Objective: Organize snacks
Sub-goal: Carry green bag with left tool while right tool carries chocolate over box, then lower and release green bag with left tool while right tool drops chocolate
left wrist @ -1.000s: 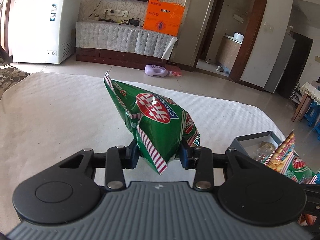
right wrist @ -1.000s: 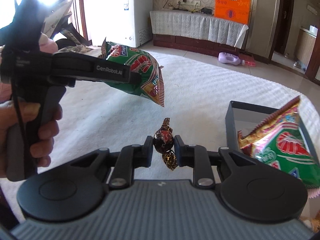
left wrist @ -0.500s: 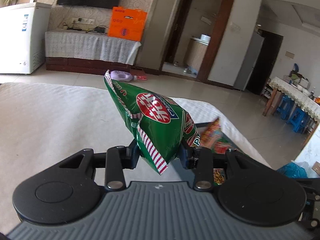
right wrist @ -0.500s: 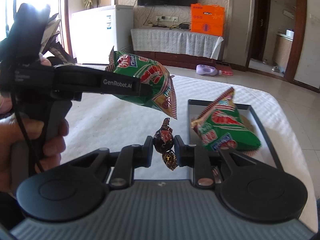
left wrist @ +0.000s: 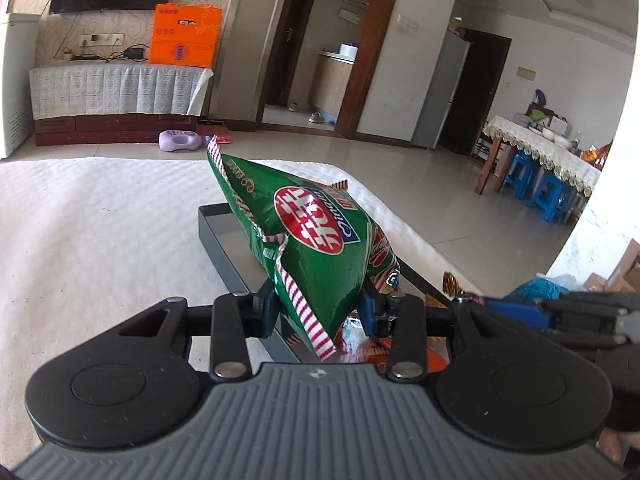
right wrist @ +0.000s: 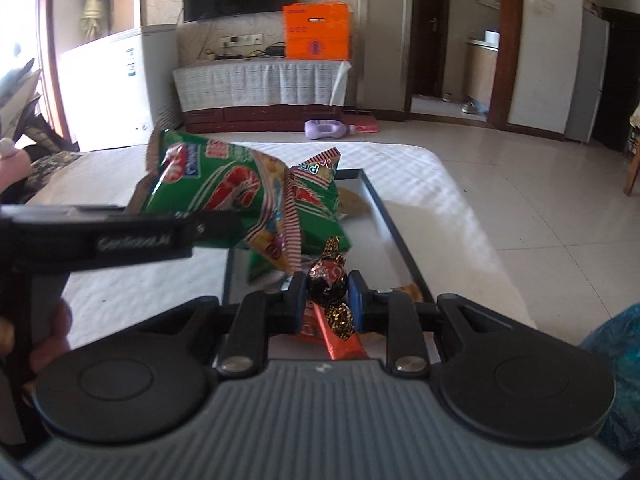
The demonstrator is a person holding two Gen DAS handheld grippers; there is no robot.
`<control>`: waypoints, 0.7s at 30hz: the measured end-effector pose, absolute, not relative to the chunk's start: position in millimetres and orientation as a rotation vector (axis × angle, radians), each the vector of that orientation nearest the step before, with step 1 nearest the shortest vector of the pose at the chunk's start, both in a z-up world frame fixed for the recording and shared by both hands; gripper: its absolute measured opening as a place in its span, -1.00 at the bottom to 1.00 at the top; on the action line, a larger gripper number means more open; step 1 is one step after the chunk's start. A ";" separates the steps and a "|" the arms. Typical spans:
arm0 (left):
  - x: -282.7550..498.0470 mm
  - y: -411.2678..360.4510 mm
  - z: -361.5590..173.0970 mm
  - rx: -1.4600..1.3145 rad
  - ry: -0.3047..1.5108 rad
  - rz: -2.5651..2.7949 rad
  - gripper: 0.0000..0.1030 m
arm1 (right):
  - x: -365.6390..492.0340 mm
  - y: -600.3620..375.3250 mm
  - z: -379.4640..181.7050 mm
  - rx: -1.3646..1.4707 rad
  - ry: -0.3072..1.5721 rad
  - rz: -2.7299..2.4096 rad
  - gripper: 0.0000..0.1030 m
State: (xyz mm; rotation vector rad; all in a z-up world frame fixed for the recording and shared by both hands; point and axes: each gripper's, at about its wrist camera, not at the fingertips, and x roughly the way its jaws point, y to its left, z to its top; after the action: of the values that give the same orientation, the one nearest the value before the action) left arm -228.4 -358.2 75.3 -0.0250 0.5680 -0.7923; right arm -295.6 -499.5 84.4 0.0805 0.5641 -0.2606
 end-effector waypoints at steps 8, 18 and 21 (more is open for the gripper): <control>-246.0 -348.5 72.4 -0.018 0.587 -0.839 -0.13 | -286.6 -508.9 76.7 0.109 0.584 -0.266 -0.50; -251.7 -358.4 53.3 -0.018 0.653 -0.905 -0.13 | -285.1 -527.6 79.7 0.150 0.558 -0.309 -0.50; -247.0 -372.6 46.9 -0.011 0.651 -0.919 -0.13 | -285.5 -528.4 80.8 0.150 0.548 -0.312 -0.50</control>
State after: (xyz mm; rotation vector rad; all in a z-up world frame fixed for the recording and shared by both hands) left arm -247.0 -372.6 46.9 -0.0114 0.6514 -0.9191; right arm -285.5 -528.4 80.8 0.1504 0.5480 -0.3120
